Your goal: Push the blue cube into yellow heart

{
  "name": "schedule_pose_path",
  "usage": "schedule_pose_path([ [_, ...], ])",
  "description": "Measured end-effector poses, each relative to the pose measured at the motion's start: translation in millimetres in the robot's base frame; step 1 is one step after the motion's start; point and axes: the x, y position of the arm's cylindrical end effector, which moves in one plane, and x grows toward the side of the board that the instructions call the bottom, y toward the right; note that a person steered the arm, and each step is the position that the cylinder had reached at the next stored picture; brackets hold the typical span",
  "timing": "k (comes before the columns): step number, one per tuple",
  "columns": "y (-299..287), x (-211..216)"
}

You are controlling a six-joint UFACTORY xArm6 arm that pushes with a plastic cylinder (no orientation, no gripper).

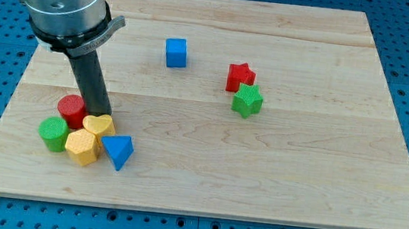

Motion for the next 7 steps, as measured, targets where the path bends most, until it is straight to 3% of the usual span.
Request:
schedule_pose_path([
  [1,15.3,-36.7],
  [3,-7.5,-160.1],
  [4,73.5,-183.3],
  [5,76.1,-154.1],
  [6,37.8,-122.3],
  [7,45.5,-171.8],
])
